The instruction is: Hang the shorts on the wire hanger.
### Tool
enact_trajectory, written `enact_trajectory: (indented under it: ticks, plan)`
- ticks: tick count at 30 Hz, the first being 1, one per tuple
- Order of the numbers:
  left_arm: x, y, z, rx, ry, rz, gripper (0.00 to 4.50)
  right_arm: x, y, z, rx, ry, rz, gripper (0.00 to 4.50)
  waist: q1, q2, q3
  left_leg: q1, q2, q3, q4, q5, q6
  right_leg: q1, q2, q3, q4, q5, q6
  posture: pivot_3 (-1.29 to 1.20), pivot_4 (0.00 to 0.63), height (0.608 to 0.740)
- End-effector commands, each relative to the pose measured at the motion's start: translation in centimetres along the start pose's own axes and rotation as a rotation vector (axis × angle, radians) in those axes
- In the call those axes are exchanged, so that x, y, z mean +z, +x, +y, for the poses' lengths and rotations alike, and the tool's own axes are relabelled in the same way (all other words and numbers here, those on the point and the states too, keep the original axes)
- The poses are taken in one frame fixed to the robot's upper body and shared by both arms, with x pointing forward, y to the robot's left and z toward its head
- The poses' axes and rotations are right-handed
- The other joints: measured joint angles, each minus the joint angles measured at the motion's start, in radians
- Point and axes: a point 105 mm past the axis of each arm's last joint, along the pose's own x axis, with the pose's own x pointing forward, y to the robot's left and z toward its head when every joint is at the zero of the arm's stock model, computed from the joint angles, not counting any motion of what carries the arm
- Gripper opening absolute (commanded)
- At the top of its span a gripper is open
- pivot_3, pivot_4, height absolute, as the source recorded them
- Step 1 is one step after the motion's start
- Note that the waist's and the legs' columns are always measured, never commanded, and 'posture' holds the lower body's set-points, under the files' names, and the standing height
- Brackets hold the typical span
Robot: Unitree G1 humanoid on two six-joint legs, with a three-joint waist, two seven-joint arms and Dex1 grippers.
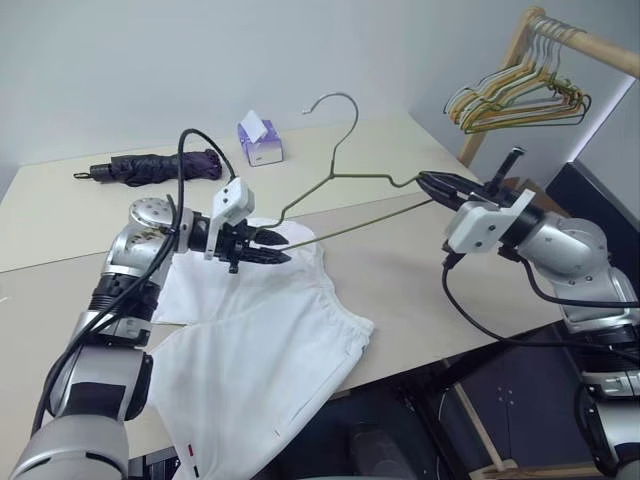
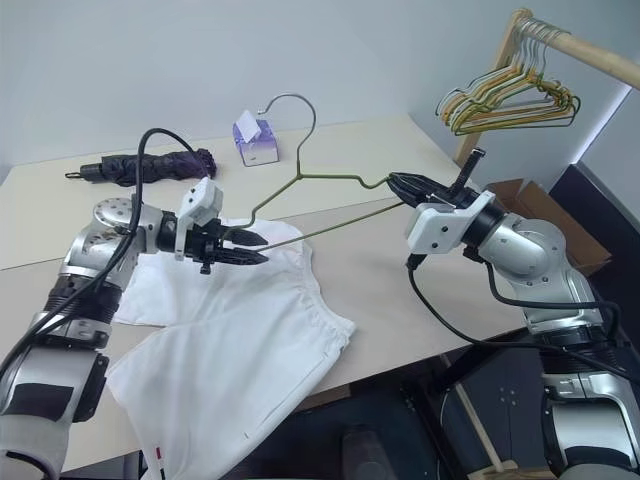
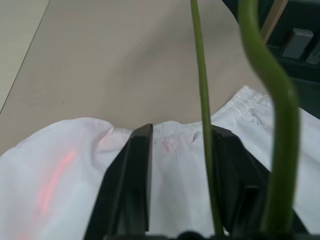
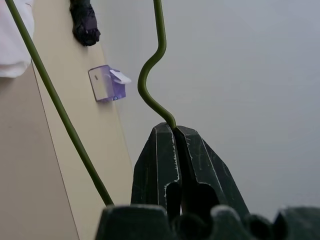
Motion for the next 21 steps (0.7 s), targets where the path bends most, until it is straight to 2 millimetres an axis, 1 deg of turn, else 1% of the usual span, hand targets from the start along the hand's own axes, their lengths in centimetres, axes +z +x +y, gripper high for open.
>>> enact_trajectory:
  ticks: [1,2,7,10,12,13,15,17,18,21]
  plan:
    - [1.4,-0.3,0.4,0.01,0.048,-0.023,0.41,0.9,-0.4,-1.8,-0.065,-0.021,-0.034,0.0,-0.002,0.0,0.0,0.0,0.0,0.0,0.0,0.0,0.0,0.0,0.0,0.0,0.0,0.0,0.0,-0.26,0.0,0.74]
    - [1.5,-0.3,0.4,0.011,0.047,-0.024,0.06,0.9,-0.4,-1.8,-0.064,-0.021,-0.035,0.0,-0.004,0.0,0.0,0.0,0.0,0.0,0.0,0.0,0.0,0.0,0.0,0.0,0.0,0.0,0.0,-0.26,0.0,0.74]
    - [1.5,-0.3,0.4,0.013,0.037,-0.024,0.06,1.2,-0.3,-1.5,-0.052,-0.03,-0.042,0.0,-0.014,0.0,0.0,0.0,0.0,0.0,0.0,0.0,0.0,0.0,0.0,0.0,0.0,0.0,0.0,-0.26,0.001,0.74]
    - [1.2,-0.4,0.0,-0.01,0.026,0.001,0.06,1.4,-0.3,-1.0,-0.024,-0.019,-0.054,0.0,-0.017,0.0,0.0,0.0,0.0,0.0,0.0,0.0,0.0,0.0,0.0,0.0,0.0,0.0,0.0,-0.26,0.001,0.74]
    - [1.0,-0.5,0.1,0.013,0.043,0.028,0.0,1.6,-0.6,-0.1,0.029,0.023,-0.068,0.53,-0.016,0.0,0.0,0.0,0.0,0.0,0.0,0.0,0.0,0.0,0.0,0.0,0.0,0.0,0.0,-0.26,0.002,0.74]
    - [0.9,-0.5,0.2,0.02,0.049,0.036,0.0,1.7,-0.7,0.2,0.052,0.033,-0.072,0.66,-0.016,0.0,0.0,0.0,0.0,0.0,0.0,0.0,0.0,0.0,0.0,0.0,0.0,0.0,0.0,-0.26,0.002,0.74]
    - [0.4,-0.7,0.6,0.051,0.073,0.087,0.0,2.0,-1.1,1.0,0.114,0.052,-0.084,1.33,-0.015,0.0,0.0,0.0,0.0,-0.001,0.0,0.0,0.0,0.0,0.0,0.0,0.0,0.0,0.0,-0.26,0.002,0.74]
    - [-0.5,-1.1,1.0,0.088,0.114,0.164,0.0,2.2,-1.5,1.8,0.191,0.077,-0.087,1.9,-0.016,0.0,0.0,0.0,0.0,-0.001,0.0,0.0,0.0,0.001,0.0,0.0,0.0,0.0,0.0,-0.26,0.004,0.74]
    - [-1.3,-1.4,1.1,0.104,0.151,0.216,0.0,2.2,-1.9,2.4,0.251,0.1,-0.08,2.23,-0.015,0.0,0.0,0.0,0.0,-0.001,0.0,0.0,0.0,0.001,0.0,0.0,0.0,0.0,0.0,-0.26,0.007,0.74]
    - [-3.3,-2.4,1.0,0.106,0.264,0.344,0.0,2.4,-3.0,3.7,0.39,0.231,-0.051,3.1,-0.016,0.0,0.0,0.0,0.0,-0.001,0.0,-0.002,0.004,0.001,0.0,0.0,0.0,0.0,0.0,-0.26,0.011,0.74]
